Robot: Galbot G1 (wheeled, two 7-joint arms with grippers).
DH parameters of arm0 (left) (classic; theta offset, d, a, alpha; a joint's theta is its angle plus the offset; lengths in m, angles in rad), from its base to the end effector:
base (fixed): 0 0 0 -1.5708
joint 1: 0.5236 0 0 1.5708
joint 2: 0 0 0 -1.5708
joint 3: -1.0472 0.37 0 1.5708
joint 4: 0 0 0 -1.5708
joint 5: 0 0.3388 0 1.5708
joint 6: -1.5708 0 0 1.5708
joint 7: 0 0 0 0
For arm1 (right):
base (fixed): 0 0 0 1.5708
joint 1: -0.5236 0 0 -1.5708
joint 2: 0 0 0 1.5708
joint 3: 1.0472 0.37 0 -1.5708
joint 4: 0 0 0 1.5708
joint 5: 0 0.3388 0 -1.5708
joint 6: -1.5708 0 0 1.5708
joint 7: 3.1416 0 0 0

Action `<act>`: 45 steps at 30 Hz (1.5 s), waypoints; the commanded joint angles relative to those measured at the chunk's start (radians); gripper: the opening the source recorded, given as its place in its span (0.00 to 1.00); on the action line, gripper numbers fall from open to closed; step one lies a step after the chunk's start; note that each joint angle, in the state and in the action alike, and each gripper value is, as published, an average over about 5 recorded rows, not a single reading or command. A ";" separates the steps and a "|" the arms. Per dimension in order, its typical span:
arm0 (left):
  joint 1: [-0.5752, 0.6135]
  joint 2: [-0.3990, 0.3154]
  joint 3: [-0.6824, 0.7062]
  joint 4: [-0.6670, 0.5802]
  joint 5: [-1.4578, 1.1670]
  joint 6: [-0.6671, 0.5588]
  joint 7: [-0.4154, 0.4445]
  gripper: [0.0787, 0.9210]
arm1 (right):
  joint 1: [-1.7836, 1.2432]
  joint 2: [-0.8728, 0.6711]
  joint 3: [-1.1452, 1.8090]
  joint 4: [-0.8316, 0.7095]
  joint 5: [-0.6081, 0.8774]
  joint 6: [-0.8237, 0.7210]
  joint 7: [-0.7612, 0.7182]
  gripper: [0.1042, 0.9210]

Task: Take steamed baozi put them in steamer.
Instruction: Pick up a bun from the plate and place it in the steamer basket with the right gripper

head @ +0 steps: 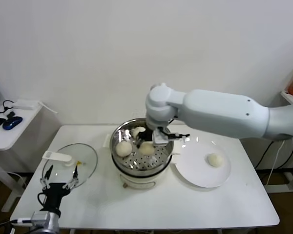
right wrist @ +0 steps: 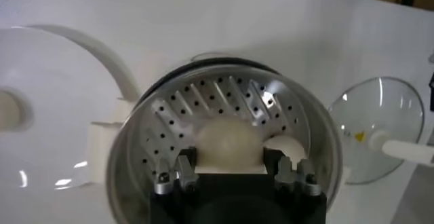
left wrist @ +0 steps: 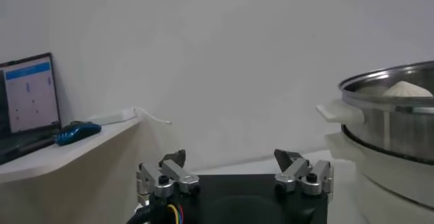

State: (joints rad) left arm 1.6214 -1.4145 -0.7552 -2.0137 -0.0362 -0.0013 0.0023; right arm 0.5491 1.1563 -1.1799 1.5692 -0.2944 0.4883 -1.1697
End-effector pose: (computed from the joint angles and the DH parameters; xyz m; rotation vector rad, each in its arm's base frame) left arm 0.1355 0.1044 -0.3391 0.1903 -3.0098 -0.3216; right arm 0.4754 0.1582 -0.0327 -1.8500 0.0191 -2.2873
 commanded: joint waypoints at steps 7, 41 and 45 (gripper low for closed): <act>-0.001 -0.001 0.000 0.012 -0.004 -0.001 0.000 0.88 | -0.138 0.097 0.022 -0.074 -0.119 0.061 0.001 0.66; -0.009 0.003 -0.012 0.029 -0.006 0.001 -0.003 0.88 | -0.175 0.083 0.025 -0.101 -0.138 0.099 -0.004 0.71; -0.010 0.001 -0.012 0.028 -0.006 0.001 -0.003 0.88 | -0.167 0.083 0.029 -0.107 -0.119 0.104 -0.011 0.83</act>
State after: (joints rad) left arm 1.6125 -1.4130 -0.7674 -1.9851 -0.0426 0.0001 -0.0007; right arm 0.3799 1.2384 -1.1551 1.4668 -0.4282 0.5859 -1.1753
